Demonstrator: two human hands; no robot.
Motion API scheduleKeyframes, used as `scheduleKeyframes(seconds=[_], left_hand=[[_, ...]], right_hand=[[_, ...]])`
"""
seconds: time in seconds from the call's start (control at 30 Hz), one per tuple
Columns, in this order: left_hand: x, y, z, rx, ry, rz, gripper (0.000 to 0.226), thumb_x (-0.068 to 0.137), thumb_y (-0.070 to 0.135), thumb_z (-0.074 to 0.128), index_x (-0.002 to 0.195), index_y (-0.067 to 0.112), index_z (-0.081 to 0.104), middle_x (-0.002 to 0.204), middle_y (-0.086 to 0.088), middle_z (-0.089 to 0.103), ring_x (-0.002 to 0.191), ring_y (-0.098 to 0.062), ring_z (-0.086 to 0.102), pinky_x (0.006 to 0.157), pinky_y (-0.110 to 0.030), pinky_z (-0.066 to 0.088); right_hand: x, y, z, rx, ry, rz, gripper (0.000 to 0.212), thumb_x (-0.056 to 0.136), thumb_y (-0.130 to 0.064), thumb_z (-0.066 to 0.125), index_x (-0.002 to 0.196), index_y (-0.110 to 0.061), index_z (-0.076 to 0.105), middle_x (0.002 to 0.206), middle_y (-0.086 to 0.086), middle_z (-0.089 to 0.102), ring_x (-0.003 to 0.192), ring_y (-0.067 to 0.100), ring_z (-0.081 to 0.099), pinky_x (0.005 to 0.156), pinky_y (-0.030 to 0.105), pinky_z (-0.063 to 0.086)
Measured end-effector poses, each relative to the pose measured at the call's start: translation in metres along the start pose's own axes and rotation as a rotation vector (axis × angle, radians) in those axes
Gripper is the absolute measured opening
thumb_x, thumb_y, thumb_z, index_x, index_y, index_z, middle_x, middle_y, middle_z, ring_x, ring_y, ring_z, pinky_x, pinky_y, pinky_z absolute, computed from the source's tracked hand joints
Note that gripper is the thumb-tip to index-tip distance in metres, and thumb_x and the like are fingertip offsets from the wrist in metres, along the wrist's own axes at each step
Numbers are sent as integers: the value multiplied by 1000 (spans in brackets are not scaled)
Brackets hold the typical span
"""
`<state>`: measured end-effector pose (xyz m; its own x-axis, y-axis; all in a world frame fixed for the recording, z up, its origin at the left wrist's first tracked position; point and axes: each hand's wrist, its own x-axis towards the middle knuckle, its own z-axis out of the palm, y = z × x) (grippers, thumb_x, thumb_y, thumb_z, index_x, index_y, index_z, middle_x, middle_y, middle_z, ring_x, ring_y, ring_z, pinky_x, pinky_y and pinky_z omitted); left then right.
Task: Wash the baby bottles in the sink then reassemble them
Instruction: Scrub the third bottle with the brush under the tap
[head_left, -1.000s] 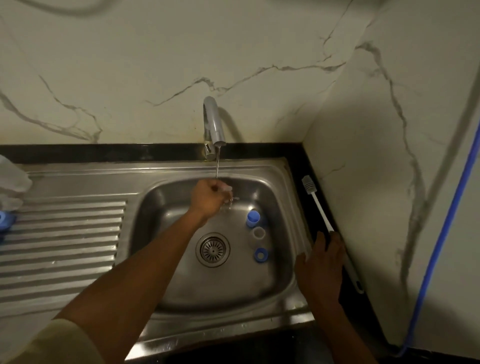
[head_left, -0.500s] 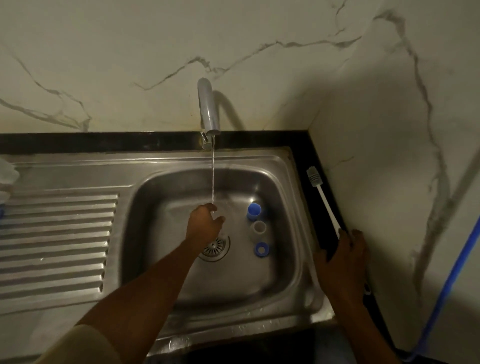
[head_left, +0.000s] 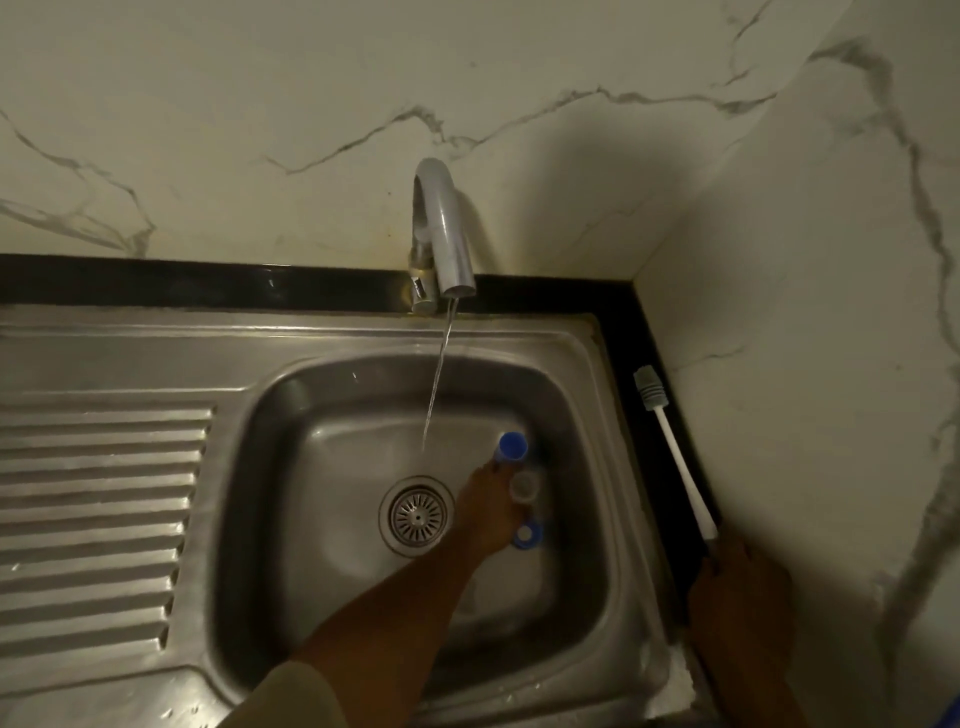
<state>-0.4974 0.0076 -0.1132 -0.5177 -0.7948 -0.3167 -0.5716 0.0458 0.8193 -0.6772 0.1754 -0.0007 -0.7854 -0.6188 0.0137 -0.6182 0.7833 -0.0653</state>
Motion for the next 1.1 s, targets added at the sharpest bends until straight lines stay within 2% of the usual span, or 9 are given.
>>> scheduleKeyframes(seconds=[0.23, 0.37, 0.47, 0.6, 0.7, 0.77, 0.87, 0.97, 1.1], left_hand=[[-14, -15, -58, -386, 304, -110, 37, 75, 22, 86, 99, 18, 57, 93, 2, 67, 86, -16, 66, 76, -30, 55], [-7, -13, -104, -311, 450, -37, 42, 79, 36, 82, 113, 23, 61, 107, 1, 64, 97, -16, 62, 85, -33, 53], [-1, -8, -123, -227, 455, -55, 49, 87, 39, 73, 131, 24, 57, 124, -6, 53, 112, -22, 53, 98, -37, 46], [-3, -2, -127, -119, 243, 34, 57, 84, 28, 79, 136, 22, 55, 128, -5, 48, 119, -27, 53, 107, -41, 44], [-6, 5, -128, -426, 374, -65, 47, 80, 20, 83, 119, 21, 56, 110, 4, 58, 104, -20, 61, 82, -23, 54], [-9, 12, -129, -571, 310, -99, 46, 77, 16, 85, 112, 16, 55, 105, 3, 61, 97, -15, 62, 69, -16, 51], [-13, 16, -143, -785, 311, -112, 34, 82, 30, 80, 110, 16, 67, 108, -6, 71, 98, -23, 67, 79, -34, 58], [-15, 11, -164, -831, 171, -41, 29, 87, 27, 74, 115, 20, 72, 107, -1, 76, 103, -22, 70, 78, -32, 57], [-13, 8, -185, -1038, 151, -77, 56, 72, 22, 81, 124, 12, 62, 122, -6, 68, 111, -29, 67, 84, -47, 60]], right_hand=[[-7, -15, -8, 97, 3, 51, 34, 84, 12, 55, 116, 6, 65, 98, 32, 67, 91, 51, 62, 89, 55, 49], [-20, -39, -13, 281, -62, 127, 38, 96, -1, 48, 133, 2, 56, 115, 33, 61, 106, 49, 57, 98, 53, 45], [-32, -64, -23, 516, -75, 164, 34, 104, -19, 42, 127, 0, 56, 113, 25, 63, 104, 43, 59, 85, 41, 45], [-57, -90, -39, 786, -192, 205, 34, 101, -26, 49, 132, -13, 54, 103, 22, 66, 86, 39, 65, 77, 50, 56], [-69, -100, -47, 836, -327, 133, 18, 93, -33, 57, 110, -33, 63, 88, 11, 69, 81, 38, 65, 72, 51, 55], [-77, -106, -58, 892, -474, 52, 19, 97, -21, 56, 101, -37, 65, 73, 0, 65, 62, 22, 60, 55, 34, 49], [-90, -116, -77, 984, -667, 20, 33, 98, -11, 54, 113, -38, 66, 67, 5, 63, 42, 12, 48, 41, 20, 35], [-98, -125, -94, 1078, -775, 57, 38, 100, -14, 47, 117, -42, 66, 57, 3, 50, 40, 12, 39, 40, 19, 29], [-97, -133, -113, 1161, -954, 198, 40, 99, -15, 40, 113, -37, 69, 61, 11, 49, 42, 14, 33, 42, 17, 24]])
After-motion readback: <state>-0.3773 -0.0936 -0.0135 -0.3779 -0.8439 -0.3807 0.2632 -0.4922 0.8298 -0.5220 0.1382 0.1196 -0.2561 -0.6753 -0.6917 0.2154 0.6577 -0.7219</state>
